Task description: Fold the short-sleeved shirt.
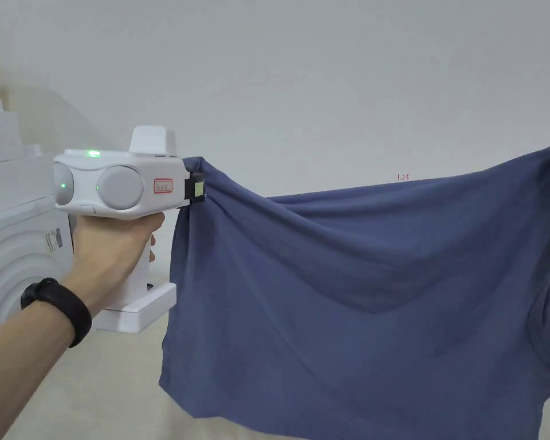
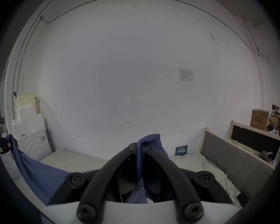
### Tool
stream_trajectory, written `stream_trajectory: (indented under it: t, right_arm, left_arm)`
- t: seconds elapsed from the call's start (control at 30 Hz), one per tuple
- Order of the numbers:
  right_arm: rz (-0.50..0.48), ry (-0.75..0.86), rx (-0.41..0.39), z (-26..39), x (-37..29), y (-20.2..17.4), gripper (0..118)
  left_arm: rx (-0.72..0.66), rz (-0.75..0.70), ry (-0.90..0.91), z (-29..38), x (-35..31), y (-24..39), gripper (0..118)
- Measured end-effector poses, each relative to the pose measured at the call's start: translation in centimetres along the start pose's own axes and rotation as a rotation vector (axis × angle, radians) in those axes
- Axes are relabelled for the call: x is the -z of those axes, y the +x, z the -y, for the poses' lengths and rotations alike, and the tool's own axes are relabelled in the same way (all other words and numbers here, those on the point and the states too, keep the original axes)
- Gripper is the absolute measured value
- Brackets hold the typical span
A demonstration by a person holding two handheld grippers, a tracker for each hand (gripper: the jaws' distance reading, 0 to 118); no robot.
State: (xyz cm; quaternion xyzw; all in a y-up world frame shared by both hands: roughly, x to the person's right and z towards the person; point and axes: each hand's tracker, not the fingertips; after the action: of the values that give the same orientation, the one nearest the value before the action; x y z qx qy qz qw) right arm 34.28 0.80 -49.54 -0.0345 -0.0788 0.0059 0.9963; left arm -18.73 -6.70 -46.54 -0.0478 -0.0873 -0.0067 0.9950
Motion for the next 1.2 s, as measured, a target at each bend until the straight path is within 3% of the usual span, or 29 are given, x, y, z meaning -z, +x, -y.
stream_trajectory:
  t: [0.07, 0.13, 0.27, 0.53, 0.8, 0.83, 0.93, 1.13, 1.2]
  right_arm:
    - [0.03, -0.009, -0.02, -0.7, 0.9, -1.0, 3]
    - [0.034, 0.006, -0.004, -1.7, 2.3, -1.4, 3]
    - [0.07, 0.002, -0.02, -3.0, 4.8, -2.6, 3]
    - [0.08, -0.06, -0.034, 1.1, 7.5, -3.2, 3]
    - [0.002, -0.281, 0.039, 17.8, 10.0, -2.7, 3]
    - [0.05, -0.306, 0.057, 20.0, 9.4, -3.3, 3]
    - [0.01, -0.343, 0.152, 25.2, 8.2, -3.1, 3]
    - [-0.068, -0.384, 0.182, 33.9, -0.7, -0.4, 3]
    - [-0.076, -0.421, 0.275, 37.6, -4.9, 1.0, 3]
  left_arm:
    - [0.0, 0.003, -0.015, -0.1, 0.2, 0.0, 8]
    - [0.005, -0.003, -0.021, -0.2, 5.2, 0.3, 8]
    - [0.028, -0.023, -0.035, -0.7, 8.7, 0.2, 8]
    - [0.038, -0.027, -0.092, 2.3, 12.9, 0.6, 8]
    - [-0.091, 0.004, -0.372, 17.3, 15.7, 1.2, 8]
    - [-0.111, 0.01, -0.4, 19.5, 15.8, 1.4, 8]
    - [-0.165, 0.03, -0.437, 24.4, 14.8, 2.1, 8]
    - [-0.262, 0.087, -0.514, 31.1, 8.3, 2.4, 7]
    - [-0.245, 0.085, -0.534, 34.1, 4.9, 2.6, 7]
